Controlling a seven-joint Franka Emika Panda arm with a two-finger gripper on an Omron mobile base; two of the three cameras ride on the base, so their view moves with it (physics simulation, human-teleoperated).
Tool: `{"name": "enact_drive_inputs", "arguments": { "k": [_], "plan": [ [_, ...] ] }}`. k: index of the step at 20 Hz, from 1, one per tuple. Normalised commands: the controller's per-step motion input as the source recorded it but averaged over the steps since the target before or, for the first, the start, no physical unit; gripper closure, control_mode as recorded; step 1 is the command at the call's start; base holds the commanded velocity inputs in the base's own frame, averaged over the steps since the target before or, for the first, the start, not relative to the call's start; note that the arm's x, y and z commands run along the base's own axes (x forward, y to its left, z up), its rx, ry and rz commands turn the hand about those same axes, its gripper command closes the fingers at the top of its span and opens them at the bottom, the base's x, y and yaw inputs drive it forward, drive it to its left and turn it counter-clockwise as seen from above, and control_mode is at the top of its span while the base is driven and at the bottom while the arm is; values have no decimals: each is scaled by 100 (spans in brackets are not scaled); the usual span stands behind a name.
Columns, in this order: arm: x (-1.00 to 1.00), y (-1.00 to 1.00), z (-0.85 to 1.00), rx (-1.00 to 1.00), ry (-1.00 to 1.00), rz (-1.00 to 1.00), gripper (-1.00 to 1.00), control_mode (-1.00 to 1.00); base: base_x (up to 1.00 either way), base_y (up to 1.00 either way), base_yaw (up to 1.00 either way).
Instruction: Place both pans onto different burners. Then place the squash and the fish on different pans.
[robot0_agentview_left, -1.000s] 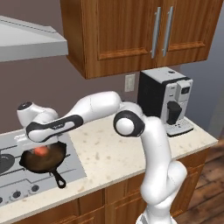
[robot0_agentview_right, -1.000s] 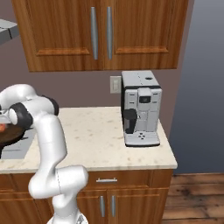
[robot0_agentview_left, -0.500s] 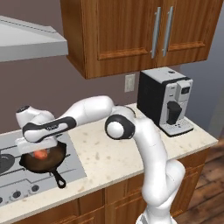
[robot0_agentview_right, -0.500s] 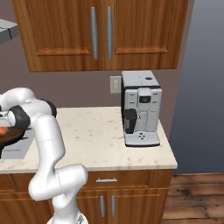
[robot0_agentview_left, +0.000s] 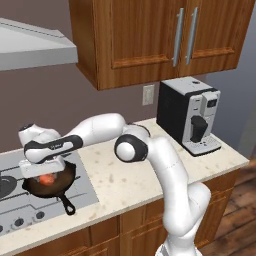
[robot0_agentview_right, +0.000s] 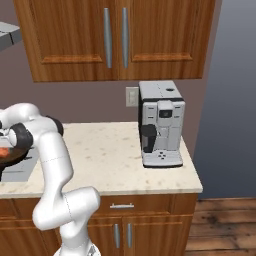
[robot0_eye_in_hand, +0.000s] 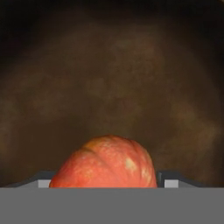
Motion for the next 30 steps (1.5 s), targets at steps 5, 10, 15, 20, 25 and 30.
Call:
{"name": "enact_drive_inputs", "arguments": {
  "k": [5, 10, 15, 20, 25, 30],
  "plan": [
    [0, 0, -18, -3, 2, -7, 100, -100, 0, 0, 0],
    [0, 0, -10, -2, 0, -6, -100, -100, 0, 0, 0],
    [-21, 0, 21, 0, -6, -1, -100, -100, 0, 0, 0],
    [-25, 0, 40, 0, -10, 0, -100, -100, 0, 0, 0],
    [-35, -21, 49, 2, -13, 0, -100, -100, 0, 0, 0],
    [-42, -50, 41, 4, -22, 4, -100, -100, 0, 0, 0]
  ]
}}
